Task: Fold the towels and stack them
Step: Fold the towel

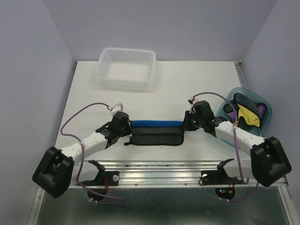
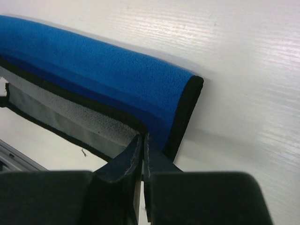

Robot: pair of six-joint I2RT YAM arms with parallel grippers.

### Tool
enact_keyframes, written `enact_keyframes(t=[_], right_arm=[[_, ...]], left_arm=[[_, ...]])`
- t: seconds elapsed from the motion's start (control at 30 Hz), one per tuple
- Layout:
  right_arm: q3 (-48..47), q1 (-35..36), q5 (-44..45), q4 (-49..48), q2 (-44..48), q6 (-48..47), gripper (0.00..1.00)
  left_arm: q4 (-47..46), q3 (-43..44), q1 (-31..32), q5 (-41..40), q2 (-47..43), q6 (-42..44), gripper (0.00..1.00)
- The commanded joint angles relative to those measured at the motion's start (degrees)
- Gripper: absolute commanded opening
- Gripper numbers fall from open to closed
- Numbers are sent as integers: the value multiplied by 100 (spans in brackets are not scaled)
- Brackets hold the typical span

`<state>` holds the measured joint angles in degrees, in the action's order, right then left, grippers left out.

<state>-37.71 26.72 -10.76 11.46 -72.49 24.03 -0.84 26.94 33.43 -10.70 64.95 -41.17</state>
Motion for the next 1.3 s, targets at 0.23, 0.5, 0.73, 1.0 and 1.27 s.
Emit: enact_keyframes(t=[0.23, 0.5, 0.73, 1.0, 1.27], right_arm=[[484, 44, -435, -259, 58, 216, 21], [774, 53, -734, 259, 1025, 330, 74], [616, 44, -216, 479, 1457, 497, 86], [256, 44, 48, 322, 491, 611, 74], [300, 53, -101, 49, -318, 857, 64]], left_arm=[[382, 30, 120, 112, 273, -251, 20], [1681, 189, 313, -431, -596, -742, 56], [1613, 294, 384, -485, -1019, -779, 99], [998, 637, 322, -591, -19, -392, 95], [683, 787, 155, -478, 1107, -322, 63]])
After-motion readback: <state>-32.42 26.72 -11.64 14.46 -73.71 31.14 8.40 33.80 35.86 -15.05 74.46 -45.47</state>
